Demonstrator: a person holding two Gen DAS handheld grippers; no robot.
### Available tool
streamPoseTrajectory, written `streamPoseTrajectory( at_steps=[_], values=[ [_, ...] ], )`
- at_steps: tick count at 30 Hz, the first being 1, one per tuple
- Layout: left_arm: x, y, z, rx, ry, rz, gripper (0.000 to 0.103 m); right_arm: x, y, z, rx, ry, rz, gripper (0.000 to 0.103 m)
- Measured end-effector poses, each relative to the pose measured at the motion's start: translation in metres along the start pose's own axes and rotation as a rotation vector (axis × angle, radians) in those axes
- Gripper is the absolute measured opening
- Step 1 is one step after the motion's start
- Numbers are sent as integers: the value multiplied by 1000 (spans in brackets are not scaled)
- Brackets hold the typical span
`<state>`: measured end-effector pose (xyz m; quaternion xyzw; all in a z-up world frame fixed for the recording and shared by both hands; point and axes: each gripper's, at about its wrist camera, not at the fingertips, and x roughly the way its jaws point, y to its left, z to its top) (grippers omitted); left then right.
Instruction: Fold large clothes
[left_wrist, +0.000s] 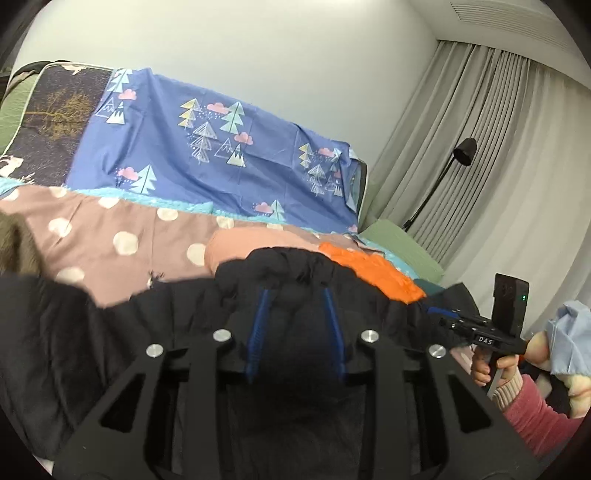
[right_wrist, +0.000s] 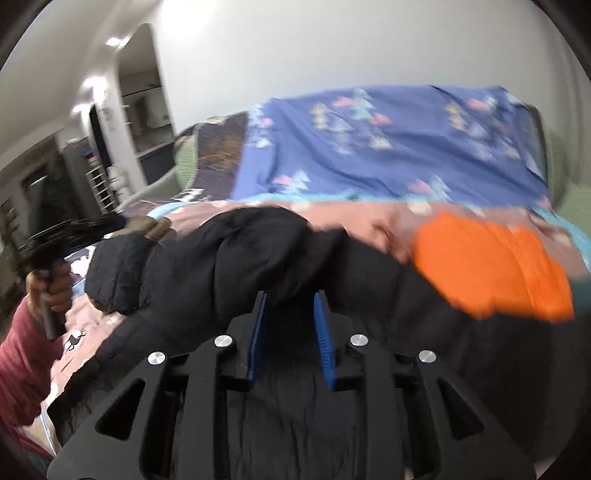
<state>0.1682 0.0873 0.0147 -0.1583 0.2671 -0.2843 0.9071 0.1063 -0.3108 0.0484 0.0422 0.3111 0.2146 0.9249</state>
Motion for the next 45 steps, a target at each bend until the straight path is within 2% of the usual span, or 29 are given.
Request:
streamPoseTrajectory(
  at_steps=[3,7,9,11,13,16,17,19,22,24,26,28,31,32,35,36,40,42,45],
  values=[
    [32,-10,-16,21,91,86,29,20,19,-6,85,26,18,26],
    [96,-26,-46,42,221,121,28,68,44,-13,191,73,57,26],
    [137,-20,-68,22,309,174,28,90,45,-21,213,103,30,26],
    [163,-13,-91,-17,381,201,28,120,37,-39,239,192,-49,26],
    [167,-10,-103,-39,389,209,28,139,28,-60,281,290,-119,26],
    [142,-15,-103,-54,382,162,33,128,28,-68,293,276,-131,26],
    [128,-16,-100,-57,363,150,36,117,32,-64,276,246,-150,26],
    [93,-17,-95,-64,314,148,50,99,41,-54,247,186,-149,26],
    [38,-6,-94,-87,241,180,57,81,70,-32,167,106,-107,28],
    [-4,8,-100,-116,182,236,67,86,86,-26,118,83,-108,39],
    [-42,29,-106,-164,126,319,69,101,100,-30,89,88,-109,40],
    [-87,66,-118,-272,68,399,70,122,105,-38,102,131,-108,40],
    [-146,124,-136,-481,-23,475,71,162,97,-67,147,232,-176,40],
    [-167,145,-141,-558,-67,489,71,168,93,-77,158,226,-183,41],
    [-202,191,-151,-731,-173,451,71,167,91,-83,150,181,-158,46],
    [-213,210,-153,-798,-226,414,73,166,91,-83,147,178,-157,47],
    [-231,250,-151,-908,-335,403,79,160,90,-87,131,164,-154,51],
    [-239,276,-155,-1003,-400,409,82,157,89,-87,127,162,-152,53],
    [-242,305,-165,-1123,-463,349,84,159,98,-93,118,163,-153,55]
  ],
)
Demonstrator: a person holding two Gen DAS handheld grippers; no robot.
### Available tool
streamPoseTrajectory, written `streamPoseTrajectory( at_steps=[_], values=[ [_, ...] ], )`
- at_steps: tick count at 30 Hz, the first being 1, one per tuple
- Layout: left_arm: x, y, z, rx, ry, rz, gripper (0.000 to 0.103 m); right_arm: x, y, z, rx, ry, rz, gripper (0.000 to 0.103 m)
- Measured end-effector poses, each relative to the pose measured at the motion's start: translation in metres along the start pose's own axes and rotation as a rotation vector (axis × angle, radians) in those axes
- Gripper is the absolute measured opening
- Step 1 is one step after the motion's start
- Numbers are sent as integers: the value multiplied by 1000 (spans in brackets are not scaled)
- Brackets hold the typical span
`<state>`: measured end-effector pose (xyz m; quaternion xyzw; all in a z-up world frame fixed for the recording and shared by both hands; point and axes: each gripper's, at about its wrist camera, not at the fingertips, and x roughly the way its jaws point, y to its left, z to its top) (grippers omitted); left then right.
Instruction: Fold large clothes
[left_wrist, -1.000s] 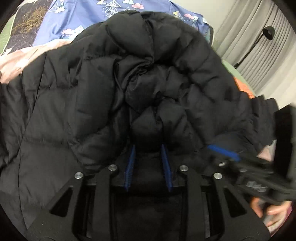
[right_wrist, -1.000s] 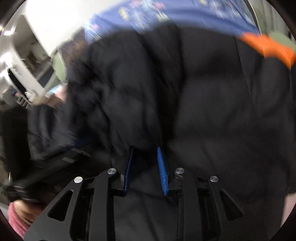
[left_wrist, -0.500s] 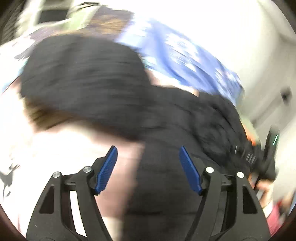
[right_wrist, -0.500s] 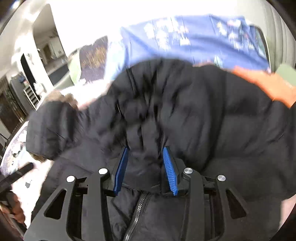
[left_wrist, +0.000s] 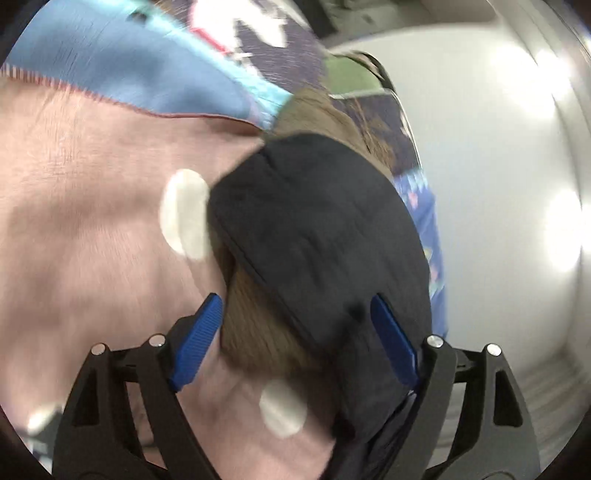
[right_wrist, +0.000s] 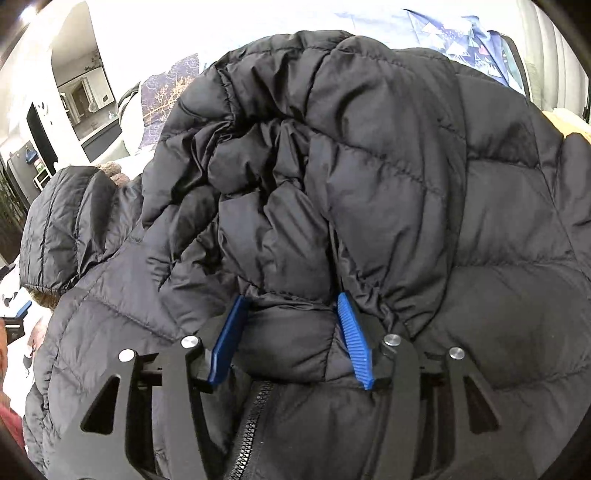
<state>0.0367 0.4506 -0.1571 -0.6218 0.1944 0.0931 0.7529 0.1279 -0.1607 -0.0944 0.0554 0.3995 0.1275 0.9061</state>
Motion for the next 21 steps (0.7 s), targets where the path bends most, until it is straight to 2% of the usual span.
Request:
streamPoseTrajectory(
  at_steps=[3,5,6,8,10,13,16,19,21],
  values=[
    [18,20,16,-120,21,-59,84,3,2,3,-16,2,-9,58],
    [27,22,20,-170,10,-99,78,8,10,4,-25,3,-16,58],
    [31,21,22,-178,7,-117,72,11,11,4,-28,2,-18,59],
    [33,12,20,-169,-9,-120,50,12,13,4,-29,2,-19,59],
    [26,-5,24,-98,-45,-101,10,11,12,5,-29,2,-18,59],
    [7,-40,31,47,-99,-76,7,13,13,5,-27,0,-15,59],
    [-31,-101,16,244,-162,-66,7,13,15,5,-26,-1,-12,60],
    [-56,-174,-15,433,-173,-139,7,12,13,4,-25,-1,-11,60],
    [-66,-222,-50,561,-143,-211,7,11,11,4,-21,-3,-5,60]
  ],
)
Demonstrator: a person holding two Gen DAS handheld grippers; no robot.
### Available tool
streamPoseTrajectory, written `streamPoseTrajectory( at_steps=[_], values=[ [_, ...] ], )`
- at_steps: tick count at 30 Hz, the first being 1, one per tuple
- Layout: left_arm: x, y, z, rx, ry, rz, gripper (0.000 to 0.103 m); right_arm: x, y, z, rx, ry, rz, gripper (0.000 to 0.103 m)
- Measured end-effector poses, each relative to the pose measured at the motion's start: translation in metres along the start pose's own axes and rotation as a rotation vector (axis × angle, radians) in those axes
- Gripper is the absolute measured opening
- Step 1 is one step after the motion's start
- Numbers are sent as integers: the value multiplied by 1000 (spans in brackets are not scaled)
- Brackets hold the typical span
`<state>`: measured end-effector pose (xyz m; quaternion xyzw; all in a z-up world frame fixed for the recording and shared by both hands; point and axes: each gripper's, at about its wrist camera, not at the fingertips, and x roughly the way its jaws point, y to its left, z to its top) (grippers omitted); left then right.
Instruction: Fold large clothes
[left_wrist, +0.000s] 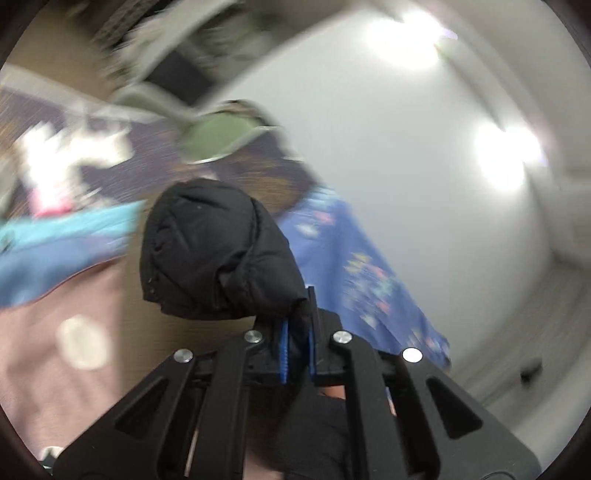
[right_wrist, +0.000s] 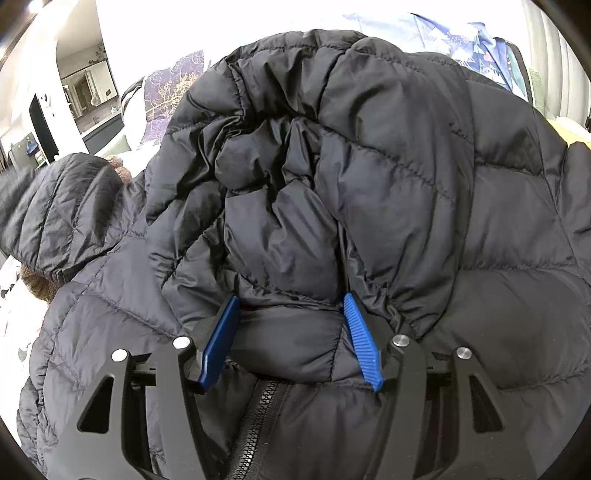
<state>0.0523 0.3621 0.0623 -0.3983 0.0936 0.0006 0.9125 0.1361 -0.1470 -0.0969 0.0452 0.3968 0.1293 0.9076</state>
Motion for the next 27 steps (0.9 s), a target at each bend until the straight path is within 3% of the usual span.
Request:
streamPoseTrajectory(
  at_steps=[2,4,7,9,12,14,15,18,20,22,24,27],
  values=[
    [12,-59,-11,108,48,-90,7,-3,-2,1,14,1,12,60],
    [34,-131,-43,236,144,-191,7,-13,-8,3,32,17,25,60],
    [65,-205,-109,373,294,-309,7,-42,-23,5,94,28,75,60],
    [90,-247,-172,454,416,-378,7,-74,-41,5,132,0,93,60],
    [122,-278,-253,571,537,-394,9,-114,-68,0,144,-59,10,61],
    [136,-295,-323,697,629,-356,27,-138,-95,-7,188,-87,-59,64],
    [144,-296,-345,735,664,-341,45,-145,-106,-10,214,-91,-76,64],
    [147,-295,-398,794,762,-338,55,-159,-136,-20,291,-86,-98,64],
    [149,-281,-400,781,782,-363,60,-161,-145,-25,309,-82,-88,64],
    [131,-279,-397,788,777,-395,71,-160,-148,-26,315,-83,-69,64],
    [110,-275,-388,838,741,-420,74,-162,-155,-25,318,-95,-41,66],
    [89,-264,-373,863,694,-391,74,-162,-157,-19,321,-114,0,70]
  ],
)
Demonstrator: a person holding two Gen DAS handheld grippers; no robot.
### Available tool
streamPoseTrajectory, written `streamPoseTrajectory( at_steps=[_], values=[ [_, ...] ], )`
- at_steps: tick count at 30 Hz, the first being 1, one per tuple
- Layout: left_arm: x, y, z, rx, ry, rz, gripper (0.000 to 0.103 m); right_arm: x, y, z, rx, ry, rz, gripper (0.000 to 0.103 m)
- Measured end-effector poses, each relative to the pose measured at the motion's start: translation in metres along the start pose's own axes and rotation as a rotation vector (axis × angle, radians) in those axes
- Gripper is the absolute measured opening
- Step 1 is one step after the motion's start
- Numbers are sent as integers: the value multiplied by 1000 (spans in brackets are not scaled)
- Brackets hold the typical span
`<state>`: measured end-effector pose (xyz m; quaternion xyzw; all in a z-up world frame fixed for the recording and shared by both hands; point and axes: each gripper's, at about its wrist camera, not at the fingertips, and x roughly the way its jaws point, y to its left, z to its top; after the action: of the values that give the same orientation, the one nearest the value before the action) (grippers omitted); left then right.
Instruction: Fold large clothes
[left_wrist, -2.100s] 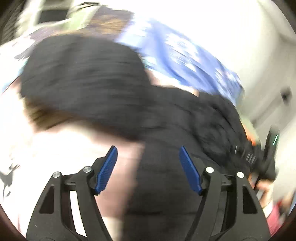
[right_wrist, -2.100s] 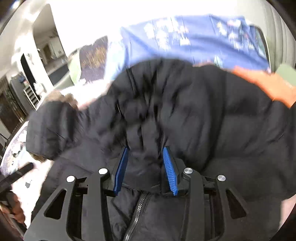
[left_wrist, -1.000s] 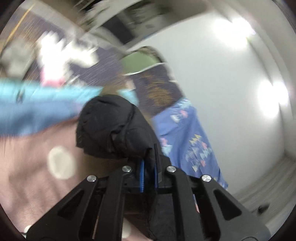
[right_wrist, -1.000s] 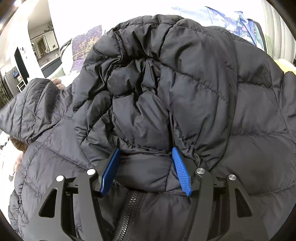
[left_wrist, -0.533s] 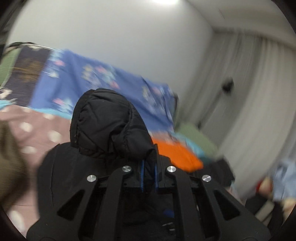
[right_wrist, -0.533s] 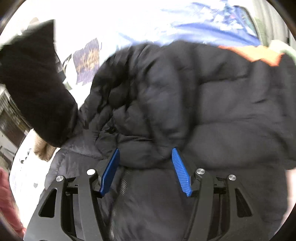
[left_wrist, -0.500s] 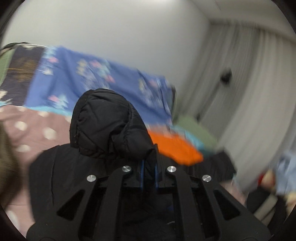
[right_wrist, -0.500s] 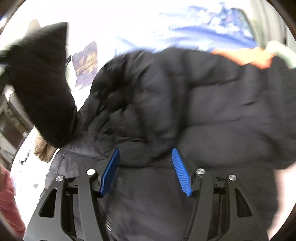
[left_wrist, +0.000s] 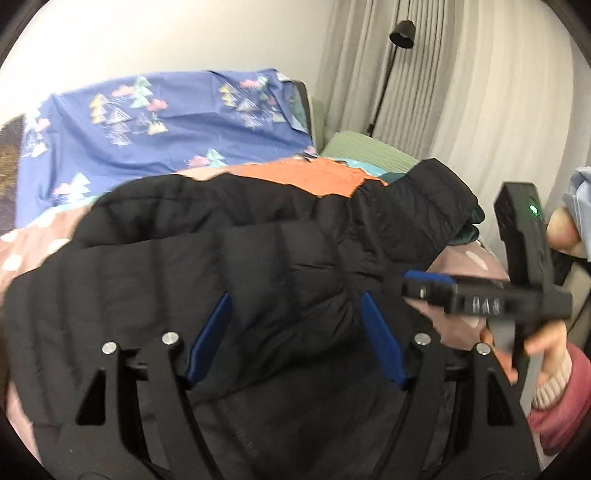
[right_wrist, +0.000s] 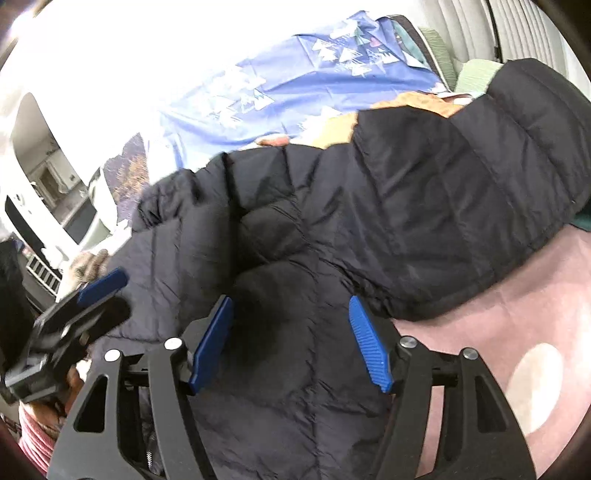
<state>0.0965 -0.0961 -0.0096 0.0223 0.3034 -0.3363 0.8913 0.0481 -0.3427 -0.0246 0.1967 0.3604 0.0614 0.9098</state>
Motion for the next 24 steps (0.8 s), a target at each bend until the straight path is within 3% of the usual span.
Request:
streamPoseTrajectory(
  at_steps=[2,3,5,6,7,9,11,12,13,14,17,19,21,24],
  values=[
    [-14,16,-11,-33,12,75,73,4,1,4,15,11,30,70],
    [-17,25,-16,-52,25,109,67,7,4,5,24,24,49,71],
    [-14,42,-24,-109,69,120,38,16,9,5,25,65,74,79],
    [-13,55,-27,-149,106,110,11,25,14,6,4,93,71,84],
    [-7,66,-34,-202,154,102,3,32,18,7,-14,105,66,85],
    [1,80,-42,-263,189,110,3,51,23,10,-50,107,31,85],
    [11,83,-43,-245,193,136,3,74,26,15,-71,131,17,80],
    [13,82,-44,-232,196,148,3,84,29,17,-79,156,25,36],
    [17,82,-44,-219,198,166,3,92,32,19,-88,185,32,11],
    [20,81,-43,-204,195,182,3,93,37,22,-91,196,28,4],
    [25,76,-36,-138,143,237,5,62,45,39,-141,14,-56,4],
    [24,74,-29,-116,106,259,23,53,39,48,-134,-46,-122,4],
    [26,75,-27,-125,97,272,29,70,25,53,-130,6,-171,8],
    [46,78,-32,-112,131,311,29,94,8,42,-95,119,-196,15]
  ],
)
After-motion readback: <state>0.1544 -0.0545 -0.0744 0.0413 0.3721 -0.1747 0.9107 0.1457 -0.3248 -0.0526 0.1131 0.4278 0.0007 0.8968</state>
